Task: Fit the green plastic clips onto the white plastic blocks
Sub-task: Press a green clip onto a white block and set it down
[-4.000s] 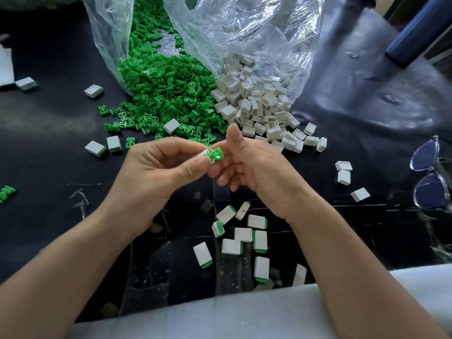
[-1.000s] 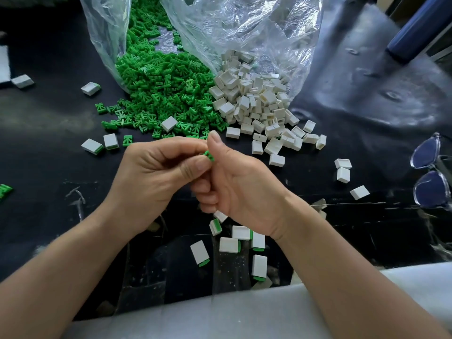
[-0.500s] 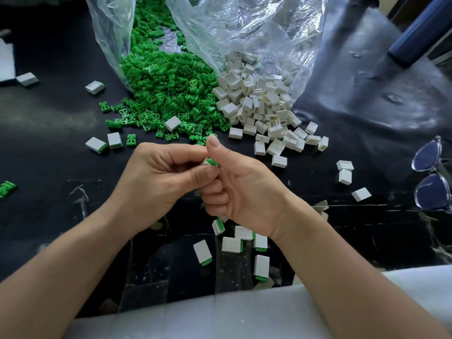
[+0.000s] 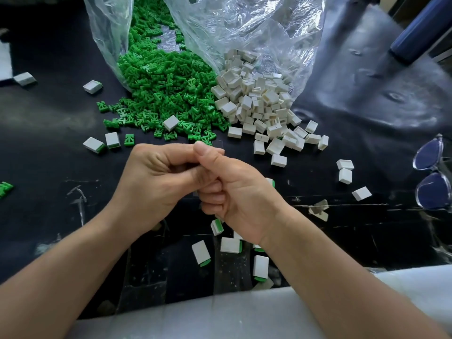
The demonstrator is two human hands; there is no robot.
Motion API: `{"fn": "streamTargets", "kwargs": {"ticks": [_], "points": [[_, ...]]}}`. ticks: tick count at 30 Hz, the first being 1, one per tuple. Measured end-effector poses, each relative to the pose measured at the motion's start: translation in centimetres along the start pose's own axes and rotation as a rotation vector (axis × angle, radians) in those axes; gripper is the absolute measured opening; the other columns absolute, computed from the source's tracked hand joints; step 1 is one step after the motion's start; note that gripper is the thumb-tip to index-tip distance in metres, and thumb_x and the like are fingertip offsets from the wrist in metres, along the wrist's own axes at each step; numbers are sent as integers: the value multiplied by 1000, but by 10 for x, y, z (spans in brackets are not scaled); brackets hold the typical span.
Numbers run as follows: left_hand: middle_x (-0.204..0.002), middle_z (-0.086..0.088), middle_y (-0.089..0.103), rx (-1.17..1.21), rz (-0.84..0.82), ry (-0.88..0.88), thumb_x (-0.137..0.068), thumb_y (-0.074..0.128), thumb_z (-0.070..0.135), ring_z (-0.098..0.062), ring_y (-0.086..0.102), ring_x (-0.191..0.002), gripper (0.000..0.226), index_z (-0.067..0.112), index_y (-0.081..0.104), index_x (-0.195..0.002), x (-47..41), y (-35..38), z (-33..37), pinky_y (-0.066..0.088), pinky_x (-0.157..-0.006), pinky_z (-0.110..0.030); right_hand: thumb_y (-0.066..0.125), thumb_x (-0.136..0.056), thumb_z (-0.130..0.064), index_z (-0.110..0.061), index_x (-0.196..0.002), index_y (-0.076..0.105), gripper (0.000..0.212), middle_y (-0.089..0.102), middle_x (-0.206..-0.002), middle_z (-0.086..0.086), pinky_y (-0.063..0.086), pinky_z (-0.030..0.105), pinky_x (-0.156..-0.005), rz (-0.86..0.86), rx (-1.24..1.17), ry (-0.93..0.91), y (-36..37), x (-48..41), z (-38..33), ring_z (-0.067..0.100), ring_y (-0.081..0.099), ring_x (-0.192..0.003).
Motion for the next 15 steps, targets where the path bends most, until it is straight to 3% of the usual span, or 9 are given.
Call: {"fn": "streamTargets", "kwargs": {"ticks": [3,6,8,11,15], "points": [[-65,8,68,-13,-17,2,-67,67,18,-4,63,-63,22,11,71,-87,-1,-2,-2,54,-64,-28,41,-92,-42,-20,-64,32,36,20,-55,-2,11,27,-52,-16,8,9,1,1,-2,10,17,-50],[-71,10,70,-14,-61,2,-60,76,37,-3,65,-67,38,21,71,-94,-2,-1,-5,53,-64,-25,36,-89,-50,-18,-61,36,43,26,-52,-5,15,24,-51,-95,-15,42,5,2,-3,8,21,-48],[-73,11,71,10,-70,-5,-61,72,37,-3,66,-69,34,26,73,-94,-2,0,-7,53,-65,-22,30,-92,-48,-19,-61,44,45,29,-52,-5,17,24,-52,-142,-35,65,7,3,-4,8,23,-49],[-74,11,71,33,-86,-12,-57,79,43,-3,66,-70,42,26,73,-95,-1,2,-7,53,-64,-21,26,-97,-41,-18,-67,39,40,32,-52,-5,19,22,-52,-156,-24,77,7,3,-4,7,26,-48],[-70,1,71,128,-74,-4,-65,75,18,-10,66,-60,26,21,76,-91,0,2,-3,53,-58,-22,27,-97,-40,-17,-76,49,38,33,-54,-5,21,22,-52,-184,-23,78,6,3,-6,8,26,-50]]}}
Point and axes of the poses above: each hand's wrist, its own x-axis away from the middle knuckle, its own y-axis out of the palm, z = x × y, the point moved 10 cm from there along -x, towards the middle knuckle
